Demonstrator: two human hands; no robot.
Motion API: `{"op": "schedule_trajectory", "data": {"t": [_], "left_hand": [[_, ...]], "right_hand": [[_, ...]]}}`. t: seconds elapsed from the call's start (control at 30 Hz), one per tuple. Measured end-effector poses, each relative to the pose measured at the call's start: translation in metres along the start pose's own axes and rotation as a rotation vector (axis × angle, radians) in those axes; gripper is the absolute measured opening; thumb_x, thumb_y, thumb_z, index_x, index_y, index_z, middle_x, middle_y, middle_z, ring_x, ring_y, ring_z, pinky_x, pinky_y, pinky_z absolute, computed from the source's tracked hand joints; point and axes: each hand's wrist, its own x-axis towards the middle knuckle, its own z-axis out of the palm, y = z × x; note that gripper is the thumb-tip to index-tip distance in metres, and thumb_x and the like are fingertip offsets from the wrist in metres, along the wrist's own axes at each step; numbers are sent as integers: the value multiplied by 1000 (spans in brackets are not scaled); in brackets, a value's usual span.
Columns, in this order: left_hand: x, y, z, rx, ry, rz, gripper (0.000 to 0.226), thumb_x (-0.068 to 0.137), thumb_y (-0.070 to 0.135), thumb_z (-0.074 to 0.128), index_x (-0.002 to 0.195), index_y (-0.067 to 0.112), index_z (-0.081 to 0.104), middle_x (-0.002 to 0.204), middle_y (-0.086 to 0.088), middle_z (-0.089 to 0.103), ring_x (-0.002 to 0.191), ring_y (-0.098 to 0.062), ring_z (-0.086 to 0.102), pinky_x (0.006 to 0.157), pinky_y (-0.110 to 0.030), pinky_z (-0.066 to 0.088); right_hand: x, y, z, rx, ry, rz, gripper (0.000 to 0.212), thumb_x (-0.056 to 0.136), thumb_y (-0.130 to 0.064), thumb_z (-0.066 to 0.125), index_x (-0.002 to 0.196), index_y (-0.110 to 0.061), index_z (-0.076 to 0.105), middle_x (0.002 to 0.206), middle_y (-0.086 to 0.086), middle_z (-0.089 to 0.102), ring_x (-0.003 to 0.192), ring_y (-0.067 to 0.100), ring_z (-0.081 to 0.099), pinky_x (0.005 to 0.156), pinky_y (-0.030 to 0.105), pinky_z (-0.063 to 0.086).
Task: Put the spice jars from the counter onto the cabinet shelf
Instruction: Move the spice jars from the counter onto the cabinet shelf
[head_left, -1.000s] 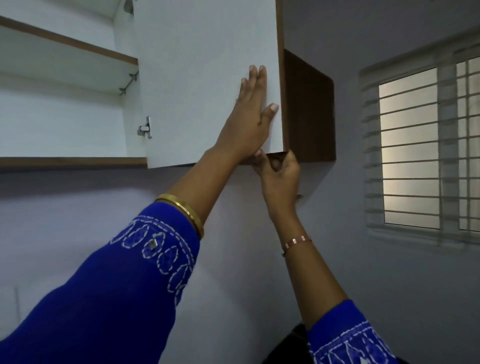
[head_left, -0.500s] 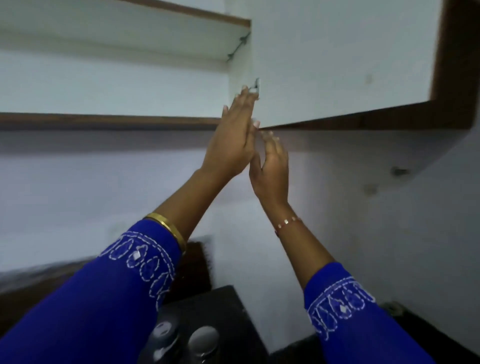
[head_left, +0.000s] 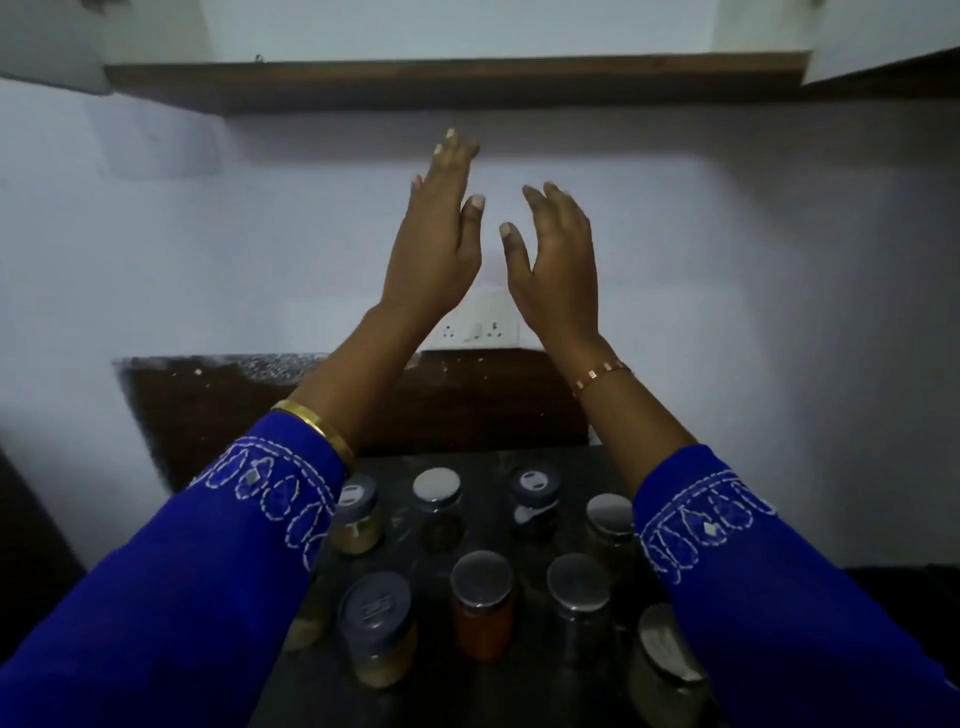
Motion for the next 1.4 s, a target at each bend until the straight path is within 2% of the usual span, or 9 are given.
{"op": "schedule_trajectory", "data": {"t": [0.3,0.5,0.57,0.67,0.9,0.97,1.1,1.27,1.4], "left_hand": [[-90,-125,-33,-61,-137,-189,48,98,23,32,143,7,29,154,-13,23,145,-25,19,120,-40,9],[-157,-177,-27,-182,-254,-318,50,96,25,33,142,5,31,149,-19,34,139,-33,30,115,-53,22],[-181,-188,-21,-212,-298,-379,50,97,23,35,142,5,31,150,-19,32,140,-33,28,118,-49,15],[-215,-195,-12,-296,-337,-469,47,97,17,38,142,4,30,153,-16,26,144,-26,20,119,-46,15],[-279,-196,-5,-425,-389,-693,46,98,16,40,142,7,32,148,-12,37,139,-22,32,116,-40,27],[-293,-193,-5,-433,-395,-738,45,98,15,40,142,8,33,148,-9,38,138,-19,33,114,-31,28],[-318,-189,-6,-441,-381,-906,42,98,12,40,139,7,37,142,-7,44,131,-12,38,97,-10,28],[-341,-191,-3,-436,-429,-1130,39,97,9,40,135,1,43,142,-12,46,133,-23,41,109,-27,30],[-352,-183,-1,-538,-452,-1207,35,97,5,38,130,-1,48,132,-15,53,122,-22,50,99,-25,38]], "right_hand": [[-85,-21,95,-10,-214,115,48,96,-31,45,138,-7,43,149,13,38,141,27,28,115,37,25],[-153,-15,131,-12,-274,251,47,96,-29,46,135,-3,46,142,18,44,138,30,33,114,38,29],[-178,-13,137,-19,-298,318,46,96,-30,46,135,-5,46,143,17,43,138,29,32,113,36,28],[-213,-11,142,-50,-374,402,46,96,-31,47,136,-8,46,145,14,42,139,26,30,113,36,26],[-280,-15,142,-61,-598,436,49,92,-29,55,136,-9,46,144,12,43,139,25,32,113,32,23],[-295,-14,141,-58,-689,433,54,90,-31,59,137,-10,45,147,11,40,140,24,30,115,31,21],[-314,-7,139,-20,-953,470,69,85,-34,64,144,-16,34,153,7,28,142,22,24,116,32,19],[-333,-6,138,33,-1080,510,92,74,-37,74,148,-15,24,155,8,17,144,22,18,116,29,19],[-338,-3,131,67,-1069,581,94,72,-29,77,147,-10,24,147,10,27,136,22,34,109,21,27]]}}
